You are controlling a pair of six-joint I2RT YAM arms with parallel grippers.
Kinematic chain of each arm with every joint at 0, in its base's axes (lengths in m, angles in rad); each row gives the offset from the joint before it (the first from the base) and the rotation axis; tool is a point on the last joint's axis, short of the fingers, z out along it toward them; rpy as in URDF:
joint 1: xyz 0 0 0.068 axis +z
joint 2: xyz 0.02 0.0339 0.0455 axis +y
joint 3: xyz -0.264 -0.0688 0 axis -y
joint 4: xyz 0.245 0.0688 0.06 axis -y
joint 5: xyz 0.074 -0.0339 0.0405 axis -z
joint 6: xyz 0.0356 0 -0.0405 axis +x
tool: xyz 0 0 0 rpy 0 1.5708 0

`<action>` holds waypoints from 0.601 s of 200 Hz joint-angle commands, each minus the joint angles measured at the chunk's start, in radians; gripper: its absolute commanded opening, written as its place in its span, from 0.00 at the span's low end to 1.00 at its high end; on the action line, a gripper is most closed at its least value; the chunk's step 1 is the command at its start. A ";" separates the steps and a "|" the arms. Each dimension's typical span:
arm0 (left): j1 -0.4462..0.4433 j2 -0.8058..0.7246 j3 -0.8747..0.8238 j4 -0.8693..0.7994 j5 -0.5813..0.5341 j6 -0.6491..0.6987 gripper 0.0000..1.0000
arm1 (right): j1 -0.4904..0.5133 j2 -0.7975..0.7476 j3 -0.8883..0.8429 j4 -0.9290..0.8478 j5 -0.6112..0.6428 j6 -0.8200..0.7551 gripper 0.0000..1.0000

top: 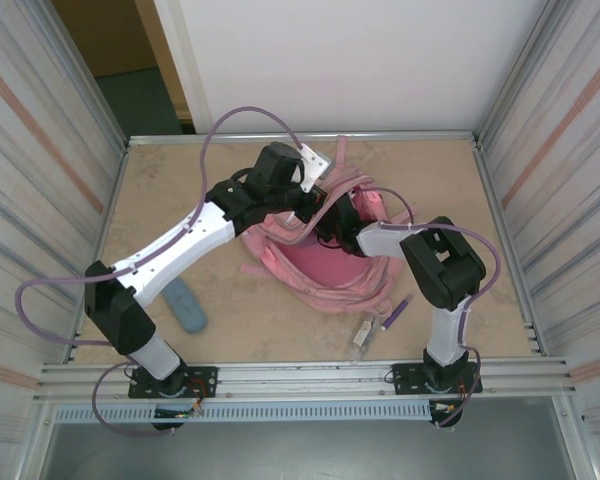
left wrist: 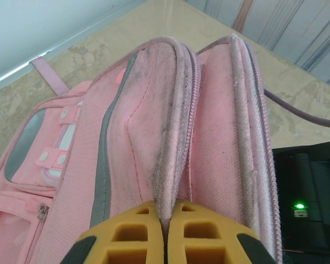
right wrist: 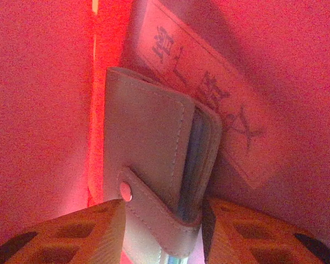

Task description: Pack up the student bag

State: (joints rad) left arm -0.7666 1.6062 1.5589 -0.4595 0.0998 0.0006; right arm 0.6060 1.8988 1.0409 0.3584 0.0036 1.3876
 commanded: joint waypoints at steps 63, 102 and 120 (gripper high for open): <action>0.061 0.081 -0.047 0.213 -0.132 0.087 0.00 | -0.112 -0.385 -0.167 -0.338 -0.232 -0.206 0.51; 0.075 0.117 -0.054 0.222 -0.181 0.186 0.00 | -0.129 -0.612 -0.237 -0.631 -0.194 -0.375 0.52; 0.074 0.125 -0.068 0.196 -0.177 0.257 0.00 | -0.144 -0.706 -0.257 -0.756 -0.175 -0.444 0.53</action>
State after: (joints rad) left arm -0.7013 1.7275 1.5082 -0.3077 -0.0265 0.1425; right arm 0.4805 1.2922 0.8188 -0.1326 -0.1890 1.0874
